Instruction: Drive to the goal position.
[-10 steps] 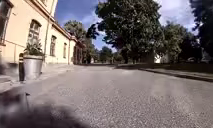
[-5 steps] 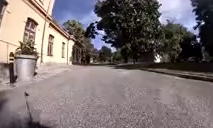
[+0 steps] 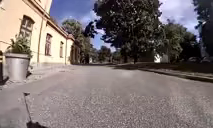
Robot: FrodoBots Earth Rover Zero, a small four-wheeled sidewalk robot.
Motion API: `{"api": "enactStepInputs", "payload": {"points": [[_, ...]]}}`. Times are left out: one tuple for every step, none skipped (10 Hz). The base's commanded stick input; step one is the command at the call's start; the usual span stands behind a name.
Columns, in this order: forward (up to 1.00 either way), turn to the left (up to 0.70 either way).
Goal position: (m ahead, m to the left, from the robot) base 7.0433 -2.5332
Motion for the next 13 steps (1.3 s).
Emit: {"api": "enactStepInputs", "payload": {"points": [[0.70, 0.00], [0.70, 0.00], [0.70, 0.00], [0.70, 0.00], [0.70, 0.00], [0.70, 0.00], [0.70, 0.00], [0.70, 0.00], [0.70, 0.00], [0.70, 0.00], [0.70, 0.00], [0.70, 0.00], [0.70, 0.00]]}}
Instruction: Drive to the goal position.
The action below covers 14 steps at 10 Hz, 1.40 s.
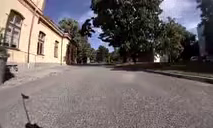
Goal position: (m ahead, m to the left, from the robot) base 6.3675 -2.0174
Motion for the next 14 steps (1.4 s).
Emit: {"api": "enactStepInputs", "payload": {"points": [[0.70, 0.00], [0.70, 0.00], [0.70, 0.00], [0.70, 0.00], [0.70, 0.00], [0.70, 0.00], [0.70, 0.00], [0.70, 0.00], [0.70, 0.08], [0.70, 0.33], [0.70, 0.35], [0.70, 0.29], [0.70, 0.02], [0.70, 0.00]]}}
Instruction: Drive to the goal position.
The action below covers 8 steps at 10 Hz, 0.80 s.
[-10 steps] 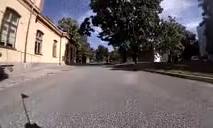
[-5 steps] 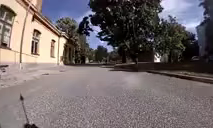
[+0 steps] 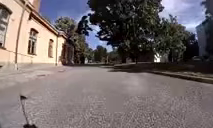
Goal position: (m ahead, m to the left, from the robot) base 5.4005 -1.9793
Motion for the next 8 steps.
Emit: {"api": "enactStepInputs", "payload": {"points": [[0.70, 0.00], [0.70, 0.00], [0.70, 0.00], [0.70, 0.00], [0.70, 0.00], [0.70, 0.00], [0.57, 0.00], [0.60, 0.00]]}}
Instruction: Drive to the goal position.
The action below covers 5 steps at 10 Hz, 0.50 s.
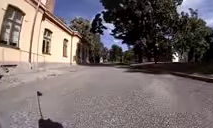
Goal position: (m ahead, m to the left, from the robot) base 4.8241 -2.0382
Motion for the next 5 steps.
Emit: {"api": "enactStepInputs", "payload": {"points": [[0.64, 0.00], [0.65, 0.00], [0.66, 0.00], [0.66, 0.00], [0.67, 0.00]]}}
